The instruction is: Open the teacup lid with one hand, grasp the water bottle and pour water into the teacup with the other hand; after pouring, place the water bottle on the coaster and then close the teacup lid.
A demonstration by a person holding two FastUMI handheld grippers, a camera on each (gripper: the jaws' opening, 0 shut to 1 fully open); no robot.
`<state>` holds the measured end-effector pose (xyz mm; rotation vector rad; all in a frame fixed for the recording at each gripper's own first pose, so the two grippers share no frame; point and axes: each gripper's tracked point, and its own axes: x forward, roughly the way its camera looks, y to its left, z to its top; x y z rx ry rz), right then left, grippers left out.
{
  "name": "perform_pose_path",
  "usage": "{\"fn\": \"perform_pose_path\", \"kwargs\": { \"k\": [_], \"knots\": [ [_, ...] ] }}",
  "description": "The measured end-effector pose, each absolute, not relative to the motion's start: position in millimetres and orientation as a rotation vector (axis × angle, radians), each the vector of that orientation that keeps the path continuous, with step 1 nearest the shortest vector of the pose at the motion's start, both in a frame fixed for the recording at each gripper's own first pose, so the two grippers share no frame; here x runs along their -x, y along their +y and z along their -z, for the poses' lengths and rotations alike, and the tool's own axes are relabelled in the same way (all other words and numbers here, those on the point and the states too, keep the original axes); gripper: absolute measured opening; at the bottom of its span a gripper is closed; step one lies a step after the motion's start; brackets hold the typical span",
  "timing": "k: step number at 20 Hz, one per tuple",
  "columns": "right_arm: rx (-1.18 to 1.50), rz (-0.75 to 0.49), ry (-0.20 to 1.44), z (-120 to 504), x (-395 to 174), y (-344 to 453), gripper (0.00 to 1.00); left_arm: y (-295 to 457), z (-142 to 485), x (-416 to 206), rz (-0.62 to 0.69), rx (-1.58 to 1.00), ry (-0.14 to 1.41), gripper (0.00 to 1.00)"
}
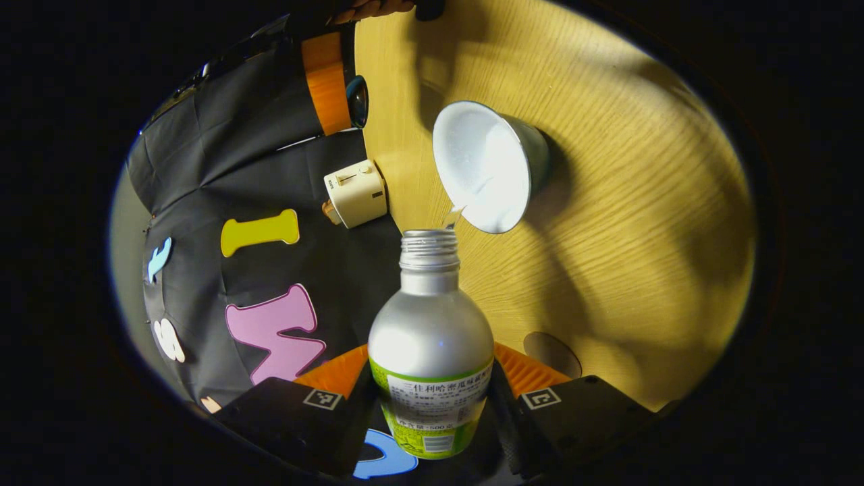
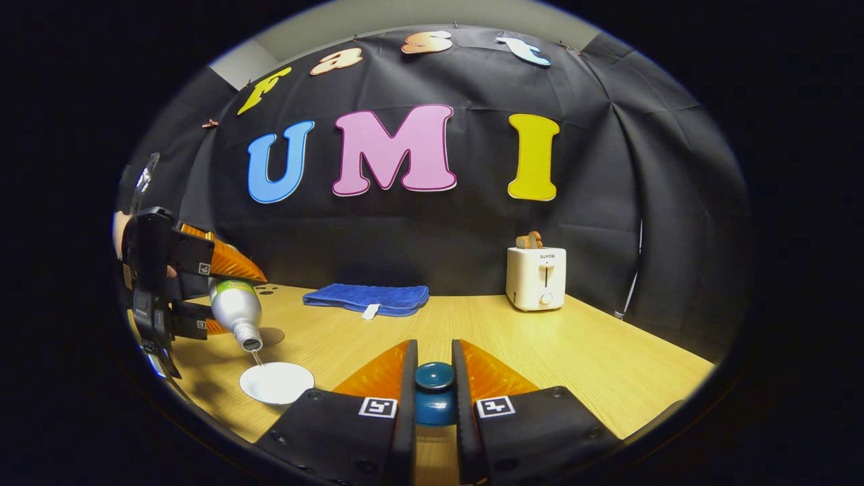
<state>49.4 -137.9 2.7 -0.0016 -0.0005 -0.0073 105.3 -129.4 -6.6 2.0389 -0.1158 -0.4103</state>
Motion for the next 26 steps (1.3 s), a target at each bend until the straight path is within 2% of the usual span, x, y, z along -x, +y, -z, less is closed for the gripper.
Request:
{"fn": "perform_pose_path", "kwargs": {
  "k": [26],
  "knots": [
    [0.002, 0.007, 0.0, -2.7, -49.6, -137.8, 0.28, -135.3, -6.0, -109.2, 0.363, -2.269, -0.214, 0.82]
  ]
}}
